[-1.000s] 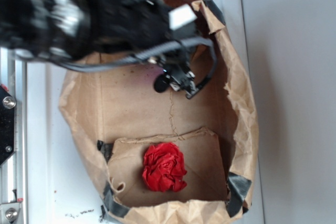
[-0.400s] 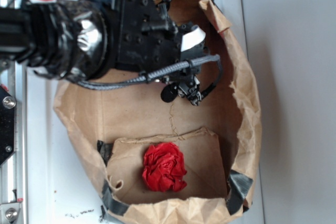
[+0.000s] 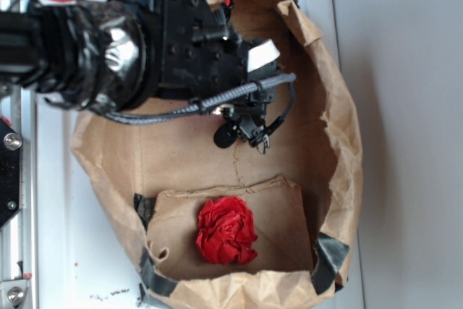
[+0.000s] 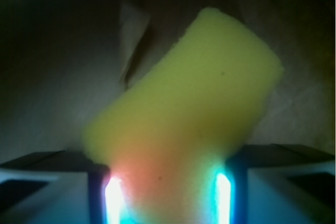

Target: Grab the green sponge.

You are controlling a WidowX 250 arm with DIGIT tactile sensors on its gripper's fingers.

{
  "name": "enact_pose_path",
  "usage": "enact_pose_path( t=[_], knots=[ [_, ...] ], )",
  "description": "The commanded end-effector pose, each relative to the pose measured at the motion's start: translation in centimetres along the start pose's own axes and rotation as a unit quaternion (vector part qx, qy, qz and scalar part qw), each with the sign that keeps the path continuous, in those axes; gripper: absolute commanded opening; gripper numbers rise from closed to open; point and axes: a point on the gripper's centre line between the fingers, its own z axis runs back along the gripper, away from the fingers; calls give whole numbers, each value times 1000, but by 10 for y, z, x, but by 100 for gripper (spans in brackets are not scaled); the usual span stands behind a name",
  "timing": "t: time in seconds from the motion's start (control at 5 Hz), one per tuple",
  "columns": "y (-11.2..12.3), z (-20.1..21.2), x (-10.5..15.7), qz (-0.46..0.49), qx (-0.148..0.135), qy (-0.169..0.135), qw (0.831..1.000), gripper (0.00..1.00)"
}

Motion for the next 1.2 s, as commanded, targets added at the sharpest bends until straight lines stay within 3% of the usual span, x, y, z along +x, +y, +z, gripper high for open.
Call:
enact_pose_path(
  t=[0.0,0.4,0.8,1.0],
  knots=[
    [-1,70,20,-22,-46,-26,998,0],
    [-14,105,16,-46,-66,-3,997,0],
    [-28,115,19,-46,-98,-3,994,0],
    [-37,124,20,-61,-99,0,993,0]
  ],
)
